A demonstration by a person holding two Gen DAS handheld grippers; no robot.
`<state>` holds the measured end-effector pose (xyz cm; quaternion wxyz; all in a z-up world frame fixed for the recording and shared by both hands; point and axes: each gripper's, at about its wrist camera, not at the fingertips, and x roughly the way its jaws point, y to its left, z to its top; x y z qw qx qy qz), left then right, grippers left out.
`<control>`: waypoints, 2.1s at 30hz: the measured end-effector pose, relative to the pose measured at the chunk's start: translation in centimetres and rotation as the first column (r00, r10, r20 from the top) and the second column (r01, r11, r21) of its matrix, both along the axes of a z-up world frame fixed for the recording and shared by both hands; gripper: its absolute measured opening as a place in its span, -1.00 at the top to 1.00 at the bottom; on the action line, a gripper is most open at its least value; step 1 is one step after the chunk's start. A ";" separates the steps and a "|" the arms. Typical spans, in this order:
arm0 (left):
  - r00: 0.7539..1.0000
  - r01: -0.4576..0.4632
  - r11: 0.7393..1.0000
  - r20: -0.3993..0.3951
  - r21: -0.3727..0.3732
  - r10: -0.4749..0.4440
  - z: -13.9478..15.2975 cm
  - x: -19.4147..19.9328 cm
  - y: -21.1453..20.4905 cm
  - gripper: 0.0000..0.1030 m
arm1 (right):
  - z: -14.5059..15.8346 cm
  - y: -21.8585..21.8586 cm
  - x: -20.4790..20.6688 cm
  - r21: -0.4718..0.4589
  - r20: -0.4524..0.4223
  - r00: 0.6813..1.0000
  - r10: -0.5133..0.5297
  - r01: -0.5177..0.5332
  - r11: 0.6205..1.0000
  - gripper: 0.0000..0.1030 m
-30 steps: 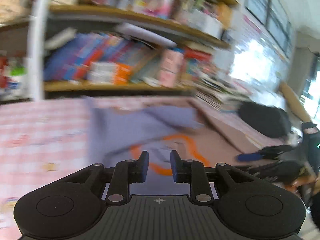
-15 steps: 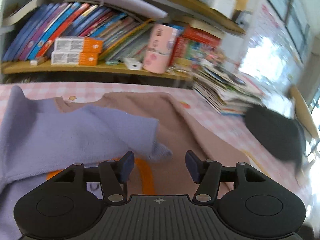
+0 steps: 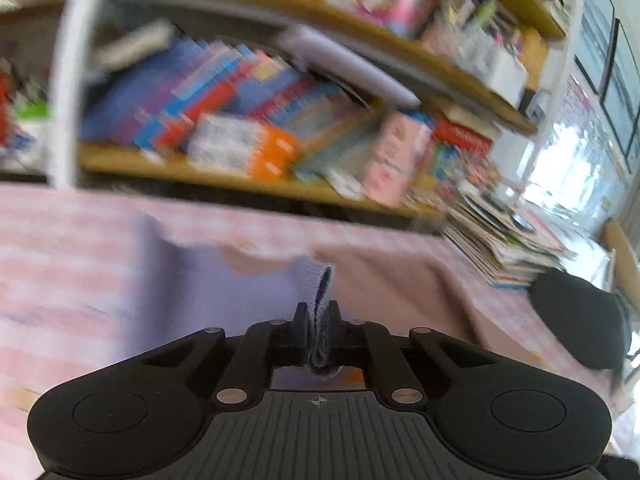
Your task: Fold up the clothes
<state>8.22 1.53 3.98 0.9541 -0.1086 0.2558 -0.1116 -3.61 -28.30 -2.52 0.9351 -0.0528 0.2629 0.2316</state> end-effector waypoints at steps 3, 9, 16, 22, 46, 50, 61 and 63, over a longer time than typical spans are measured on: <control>0.992 -0.122 0.992 0.029 0.034 0.121 2.0 -1.9 6.1 0.95 | 0.0 0.0 0.0 -0.002 0.000 1.000 0.001 -0.001 1.000 0.04; 0.932 -0.360 0.924 0.099 0.127 0.349 5.0 -5.4 16.4 0.95 | 0.0 0.2 0.0 -0.016 0.002 1.000 0.002 -0.002 1.000 0.04; 0.847 -0.526 0.747 0.178 0.406 0.500 5.3 -6.0 21.8 0.95 | 0.1 0.1 0.1 -0.014 -0.002 1.000 0.004 -0.004 1.000 0.03; 0.840 -0.511 0.710 0.104 0.484 0.533 3.5 -5.0 23.9 0.95 | 0.1 0.0 0.2 -0.011 -0.005 1.000 0.005 -0.005 1.000 0.03; 0.953 -0.279 0.940 -0.062 0.198 0.296 0.5 -9.0 18.9 0.42 | 0.2 0.0 0.2 -0.011 -0.006 1.000 0.007 -0.007 1.000 0.03; 0.985 -0.117 0.984 -0.114 0.134 0.132 -1.8 -8.1 13.9 0.34 | 0.2 0.0 0.1 -0.011 -0.005 1.000 0.007 -0.007 1.000 0.03; 0.982 -0.070 0.983 -0.163 0.167 0.097 -5.7 -4.7 8.1 0.36 | 0.2 -0.1 0.1 -0.013 -0.005 1.000 0.009 -0.009 1.000 0.03; 0.982 -0.088 0.985 -0.152 0.149 0.110 -5.8 -4.5 8.4 0.60 | 0.2 0.0 0.1 -0.015 -0.004 1.000 0.008 -0.008 1.000 0.03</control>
